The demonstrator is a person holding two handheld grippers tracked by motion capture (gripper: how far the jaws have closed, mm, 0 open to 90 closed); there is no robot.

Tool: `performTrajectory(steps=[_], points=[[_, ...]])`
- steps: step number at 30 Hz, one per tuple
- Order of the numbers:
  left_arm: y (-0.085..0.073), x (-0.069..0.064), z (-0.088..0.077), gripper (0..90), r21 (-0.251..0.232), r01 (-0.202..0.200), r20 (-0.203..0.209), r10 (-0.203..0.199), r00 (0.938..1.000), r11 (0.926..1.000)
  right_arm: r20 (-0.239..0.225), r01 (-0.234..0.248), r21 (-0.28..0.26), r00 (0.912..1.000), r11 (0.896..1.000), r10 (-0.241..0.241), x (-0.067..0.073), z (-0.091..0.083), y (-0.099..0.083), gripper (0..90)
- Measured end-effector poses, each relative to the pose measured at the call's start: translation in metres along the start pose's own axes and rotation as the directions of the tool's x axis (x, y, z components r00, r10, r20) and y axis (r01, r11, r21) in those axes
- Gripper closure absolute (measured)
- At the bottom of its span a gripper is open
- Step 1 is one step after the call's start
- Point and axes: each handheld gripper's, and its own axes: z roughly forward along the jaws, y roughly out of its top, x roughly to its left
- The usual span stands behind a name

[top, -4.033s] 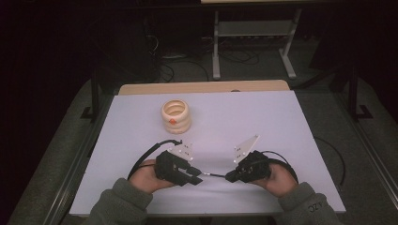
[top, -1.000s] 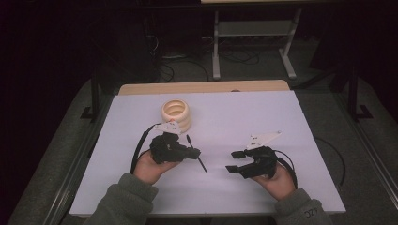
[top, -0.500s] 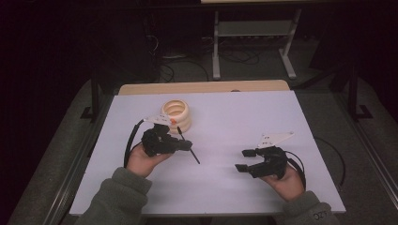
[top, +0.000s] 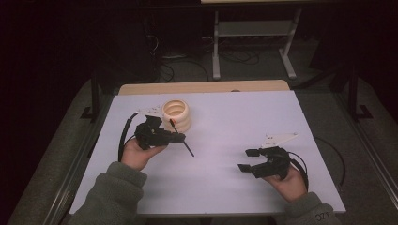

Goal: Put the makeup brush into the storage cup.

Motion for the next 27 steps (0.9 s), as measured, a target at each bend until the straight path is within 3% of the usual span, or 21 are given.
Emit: performTrajectory(steps=[27], points=[[0.026, 0.026, -0.022, 85.5, -0.031, 0.044, -0.061, -0.046, 0.9971, 0.9986, 0.027, -0.030, -0.016, 0.9992, 0.999, 0.031, -0.006, -0.006, -0.001, 27.6]])
